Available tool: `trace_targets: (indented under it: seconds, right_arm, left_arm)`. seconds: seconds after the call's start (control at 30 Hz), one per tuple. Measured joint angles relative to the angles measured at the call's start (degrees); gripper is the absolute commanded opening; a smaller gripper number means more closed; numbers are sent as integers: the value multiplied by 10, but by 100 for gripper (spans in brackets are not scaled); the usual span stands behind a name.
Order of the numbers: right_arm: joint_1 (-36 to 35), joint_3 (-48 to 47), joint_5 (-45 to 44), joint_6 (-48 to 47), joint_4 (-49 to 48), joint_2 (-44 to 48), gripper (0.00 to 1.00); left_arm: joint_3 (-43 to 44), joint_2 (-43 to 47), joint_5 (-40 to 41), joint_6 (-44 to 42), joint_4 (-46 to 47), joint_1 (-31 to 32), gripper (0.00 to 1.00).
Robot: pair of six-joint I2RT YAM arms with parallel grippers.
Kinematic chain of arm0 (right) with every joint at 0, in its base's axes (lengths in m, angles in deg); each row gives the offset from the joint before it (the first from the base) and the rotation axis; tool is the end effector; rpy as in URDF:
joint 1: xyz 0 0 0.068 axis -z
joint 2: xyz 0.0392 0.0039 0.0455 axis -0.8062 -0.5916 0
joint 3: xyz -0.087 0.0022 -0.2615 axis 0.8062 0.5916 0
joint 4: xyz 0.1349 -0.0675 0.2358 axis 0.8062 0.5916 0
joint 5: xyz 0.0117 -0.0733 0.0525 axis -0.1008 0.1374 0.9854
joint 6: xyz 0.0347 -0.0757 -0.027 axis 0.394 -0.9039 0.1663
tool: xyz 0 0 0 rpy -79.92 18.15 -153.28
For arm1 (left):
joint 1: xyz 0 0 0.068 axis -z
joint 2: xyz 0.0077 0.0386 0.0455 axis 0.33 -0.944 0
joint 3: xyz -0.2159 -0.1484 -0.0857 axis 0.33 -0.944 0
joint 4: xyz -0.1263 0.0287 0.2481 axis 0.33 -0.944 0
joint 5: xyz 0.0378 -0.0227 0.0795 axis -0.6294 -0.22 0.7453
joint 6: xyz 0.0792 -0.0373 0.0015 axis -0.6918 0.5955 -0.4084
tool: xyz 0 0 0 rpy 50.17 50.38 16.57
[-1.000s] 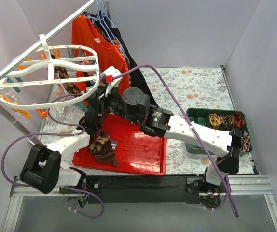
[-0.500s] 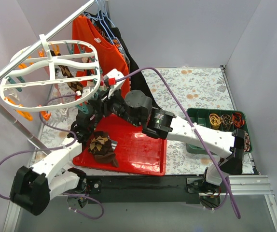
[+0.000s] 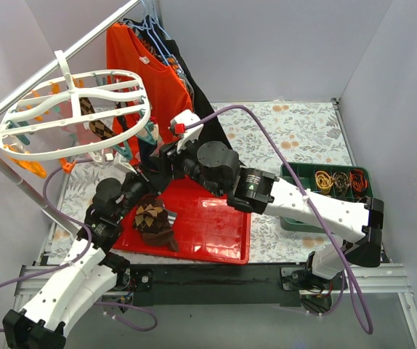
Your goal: Remove the socks clipped to the hanger
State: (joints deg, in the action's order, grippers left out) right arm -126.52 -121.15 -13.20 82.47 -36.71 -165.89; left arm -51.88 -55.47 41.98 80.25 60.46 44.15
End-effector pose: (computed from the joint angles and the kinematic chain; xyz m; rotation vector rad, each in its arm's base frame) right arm 0.1544 0.3846 0.4576 -0.5133 1.5108 0.7773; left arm 0.1987 -0.1075 0.2906 -0.7920 1.7458 -1.5145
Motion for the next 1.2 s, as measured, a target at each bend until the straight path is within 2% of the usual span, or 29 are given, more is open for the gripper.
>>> trace_targets:
  seconds: [0.23, 0.5, 0.6, 0.83, 1.07, 1.2]
  right_arm:
    - [14, 8, -12, 1, 33, 21, 57]
    - [51, 3, 6, 1, 42, 34, 57]
    - [65, -25, 34, -2, 53, 20, 58]
    - [78, -151, 117, -16, 56, -63, 74]
    - [78, -220, 143, -25, 68, -124, 73]
    - [78, -224, 140, -28, 78, -137, 72]
  left_arm:
    - [0, 36, -78, 59, -79, 0, 0]
    - [19, 106, -113, 73, -164, 0, 0]
    - [38, 119, -118, 73, -191, 0, 0]
    - [76, 163, -120, 71, -271, 0, 0]
    - [81, 183, -120, 73, -307, 0, 0]
    - [82, 183, -120, 73, -317, 0, 0]
